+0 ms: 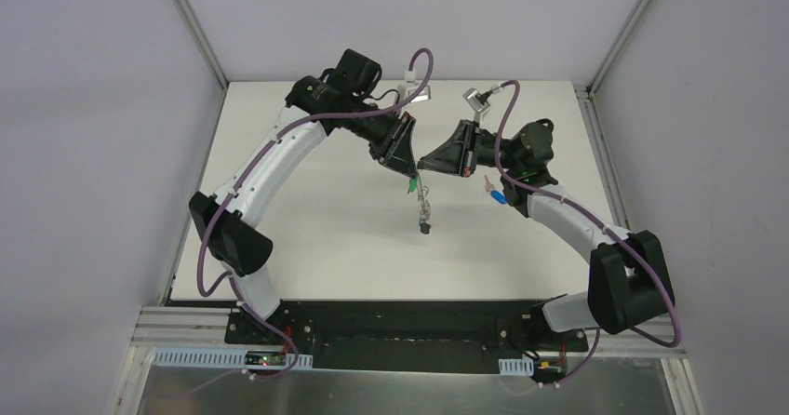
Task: Put the keys on the keyring
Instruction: Adjust the key on the keyring.
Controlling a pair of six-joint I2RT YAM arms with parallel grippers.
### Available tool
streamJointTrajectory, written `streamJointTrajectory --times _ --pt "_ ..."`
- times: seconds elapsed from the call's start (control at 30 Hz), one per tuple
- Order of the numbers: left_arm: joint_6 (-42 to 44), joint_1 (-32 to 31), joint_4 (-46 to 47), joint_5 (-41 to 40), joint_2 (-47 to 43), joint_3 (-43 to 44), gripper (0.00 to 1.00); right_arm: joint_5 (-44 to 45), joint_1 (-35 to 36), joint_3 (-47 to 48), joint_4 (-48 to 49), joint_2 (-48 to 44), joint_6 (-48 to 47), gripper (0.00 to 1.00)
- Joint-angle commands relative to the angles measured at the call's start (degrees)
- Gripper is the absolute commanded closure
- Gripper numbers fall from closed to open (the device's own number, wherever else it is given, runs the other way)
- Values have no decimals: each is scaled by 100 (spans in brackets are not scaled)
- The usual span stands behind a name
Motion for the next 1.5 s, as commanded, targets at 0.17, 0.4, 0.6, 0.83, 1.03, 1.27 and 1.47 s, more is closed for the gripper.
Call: streamJointTrajectory --times 0.17,0.4,0.6,0.83,1.03,1.27,1.47 --pt "-128 71 309 413 -303 -45 89 -59 -10 63 511 39 132 100" --pt "-22 67 50 345 -216 49 100 -102 -29 83 556 58 118 100" --pt "735 -100 -1775 -510 324 1247 100 -427 -82 102 309 -109 -495 77" --pt "989 -383 -2522 -890 690 1842 100 -562 -2 124 120 -150 -707 60" --pt "1024 -506 -2575 -827 835 2011 100 -631 195 190 -291 -159 -1042 58" --pt "1040 -557 -2563 -815 867 1989 100 -682 347 178 -433 -120 -1184 73" --pt "1051 -557 -2545 -800 872 1967 100 -696 369 194 -443 -104 -1189 96"
